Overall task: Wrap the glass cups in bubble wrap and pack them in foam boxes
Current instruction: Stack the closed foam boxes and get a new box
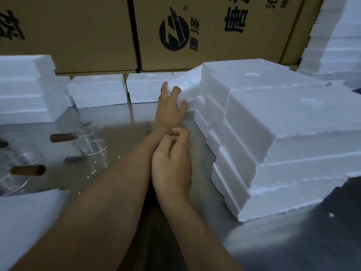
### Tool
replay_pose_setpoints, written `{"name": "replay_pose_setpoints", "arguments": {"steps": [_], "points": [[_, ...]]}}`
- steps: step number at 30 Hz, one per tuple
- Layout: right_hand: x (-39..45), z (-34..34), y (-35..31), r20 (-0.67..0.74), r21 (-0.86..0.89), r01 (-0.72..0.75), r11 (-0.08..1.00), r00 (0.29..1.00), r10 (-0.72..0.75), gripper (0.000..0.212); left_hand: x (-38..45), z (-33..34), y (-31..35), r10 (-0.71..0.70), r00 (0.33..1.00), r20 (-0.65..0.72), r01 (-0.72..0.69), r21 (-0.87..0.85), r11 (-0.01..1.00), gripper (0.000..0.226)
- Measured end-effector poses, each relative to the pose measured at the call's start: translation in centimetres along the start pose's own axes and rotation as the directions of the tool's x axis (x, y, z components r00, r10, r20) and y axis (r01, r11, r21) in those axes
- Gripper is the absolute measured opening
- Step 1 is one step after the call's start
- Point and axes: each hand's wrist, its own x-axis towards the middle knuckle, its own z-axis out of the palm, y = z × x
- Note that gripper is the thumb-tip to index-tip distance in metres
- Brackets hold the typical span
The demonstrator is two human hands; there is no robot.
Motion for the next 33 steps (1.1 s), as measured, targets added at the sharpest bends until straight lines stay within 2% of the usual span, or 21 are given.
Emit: {"name": "replay_pose_setpoints", "arguments": {"steps": [2,5,9,12,17,20,23,26,28,30,31,33], "points": [[0.0,-0.2,-0.2,-0.007,0.012,0.0,1.0,1.0,0.0,0.022,-1.0,-0.8,0.4,-0.046,0.999,-0.025,0.044,-0.043,0.998,0.028],[0.0,-0.3,-0.3,-0.029,0.022,0.014,1.0,1.0,-0.013,0.018,-3.6,-2.5,1.3,-0.213,0.973,-0.085,0.201,-0.138,0.97,0.025],[0.1,-0.3,-0.2,-0.086,0.042,0.02,0.999,0.996,-0.017,0.029,-7.6,-7.7,1.5,-0.346,0.937,-0.047,0.335,-0.156,0.929,0.03],[0.0,-0.9,-0.3,-0.125,0.111,-0.027,0.993,0.991,0.04,0.032,-11.2,-13.0,2.1,-0.324,0.946,0.019,0.325,-0.069,0.943,0.03],[-1.8,-2.3,-0.9,-0.137,0.204,-0.041,0.978,0.988,0.07,0.043,-18.8,-19.2,3.4,-0.179,0.966,0.184,0.164,0.097,0.982,0.019],[-4.2,-3.2,-1.1,-0.191,0.102,0.009,0.995,0.982,0.011,0.046,-22.6,-21.7,4.0,-0.165,0.962,0.218,0.148,0.092,0.985,0.019],[-6.9,-4.4,-0.8,-0.149,-0.156,0.192,0.969,0.965,-0.216,0.039,-25.4,-22.8,4.4,-0.19,0.955,0.227,0.171,0.102,0.98,0.02],[-9.1,-5.0,-0.2,0.032,-0.403,0.396,0.825,0.907,-0.42,0.028,-26.6,-23.9,4.7,-0.157,0.978,0.138,0.152,0.041,0.987,0.025],[-10.3,-5.3,-0.4,0.119,-0.495,0.476,0.727,0.866,-0.486,0.031,-26.8,-25.6,4.6,-0.163,0.987,-0.008,0.163,-0.025,0.986,0.026],[-11.3,-5.3,-0.7,0.157,-0.533,0.535,0.656,0.824,-0.545,0.031,-27.1,-27.7,3.4,-0.201,0.969,-0.142,0.201,-0.021,0.979,0.022],[-11.7,-5.3,-0.9,0.166,-0.538,0.56,0.63,0.803,-0.572,0.031,-27.3,-28.6,2.4,-0.222,0.962,-0.158,0.228,0.02,0.973,0.018],[-12.5,-4.6,-1.6,0.193,-0.527,0.597,0.605,0.777,-0.599,0.03,-27.7,-30.0,0.3,-0.305,0.95,-0.068,0.312,0.166,0.936,0.011]]}}
